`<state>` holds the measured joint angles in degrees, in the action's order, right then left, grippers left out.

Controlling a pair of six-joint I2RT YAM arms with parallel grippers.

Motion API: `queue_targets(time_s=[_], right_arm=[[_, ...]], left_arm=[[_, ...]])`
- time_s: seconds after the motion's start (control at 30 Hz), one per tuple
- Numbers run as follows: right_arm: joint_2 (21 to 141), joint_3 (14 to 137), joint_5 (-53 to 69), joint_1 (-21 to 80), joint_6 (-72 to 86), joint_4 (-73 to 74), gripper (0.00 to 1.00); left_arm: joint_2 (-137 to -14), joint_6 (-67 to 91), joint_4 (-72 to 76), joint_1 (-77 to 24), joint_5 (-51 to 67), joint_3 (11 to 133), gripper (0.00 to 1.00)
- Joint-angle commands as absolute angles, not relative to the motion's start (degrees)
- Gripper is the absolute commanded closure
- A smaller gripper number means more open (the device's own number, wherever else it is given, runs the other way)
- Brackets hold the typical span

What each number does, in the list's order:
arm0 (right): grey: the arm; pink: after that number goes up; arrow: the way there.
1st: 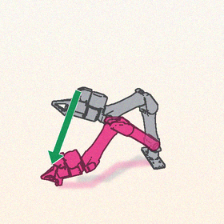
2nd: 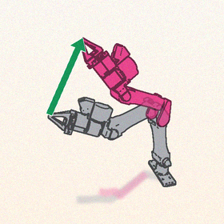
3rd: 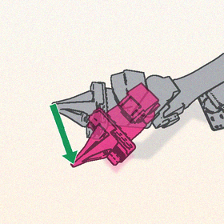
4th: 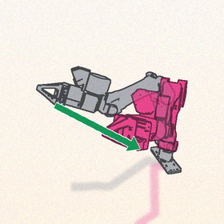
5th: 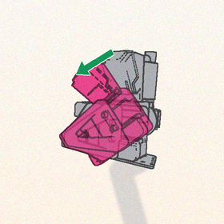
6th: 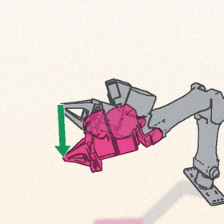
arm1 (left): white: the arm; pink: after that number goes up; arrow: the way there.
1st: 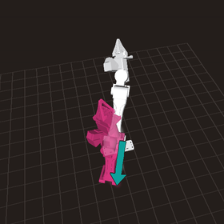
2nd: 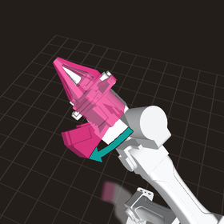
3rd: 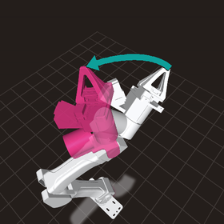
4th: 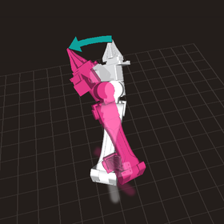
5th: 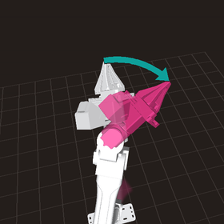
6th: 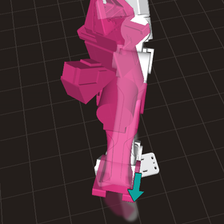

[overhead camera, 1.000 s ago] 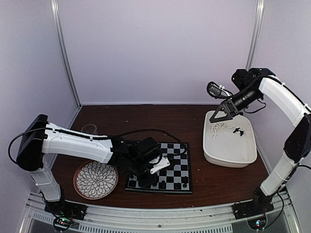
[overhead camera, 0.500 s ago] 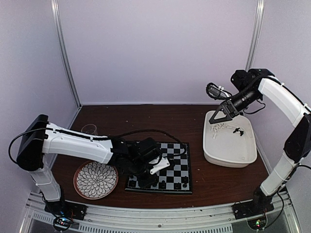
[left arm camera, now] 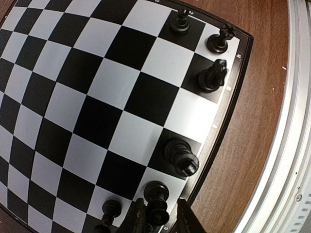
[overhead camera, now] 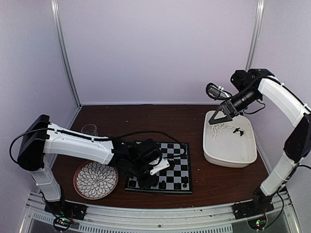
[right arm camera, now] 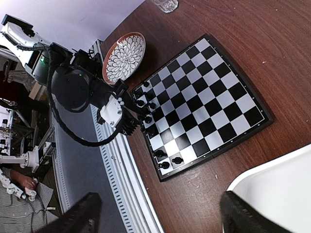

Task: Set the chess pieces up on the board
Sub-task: Place the king at e8, then adjust the chess pile in the storage box.

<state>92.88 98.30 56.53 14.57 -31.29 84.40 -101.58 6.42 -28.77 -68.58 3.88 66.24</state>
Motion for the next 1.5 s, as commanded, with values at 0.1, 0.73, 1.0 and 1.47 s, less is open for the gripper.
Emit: queue_targets(time_s=[0.1,0.73,1.0,1.47], right_arm=[[93.1,98.2,56.2,15.1,-32.0,84.4,0.01],[98.1,99.3,27.0,2.0,-19.4,69.3,0.00],[113.3,102.4,11.5,-6.0,-16.7,66.9,0.15],[129.2,115.9,5.0,-6.5,-12.8,63.9,0.47]], left_arm=[[-101.0,6.7,-27.5,-68.2,3.7,65.8,0.71],[-87.9,0.5,-30.6,-66.9,-2.4,75.8,0.61],[-87.1,3.0,-20.3,-65.9,-0.6,74.7,0.59],[-86.8,6.6,-17.0,-66.0,4.0,70.1,0.59]])
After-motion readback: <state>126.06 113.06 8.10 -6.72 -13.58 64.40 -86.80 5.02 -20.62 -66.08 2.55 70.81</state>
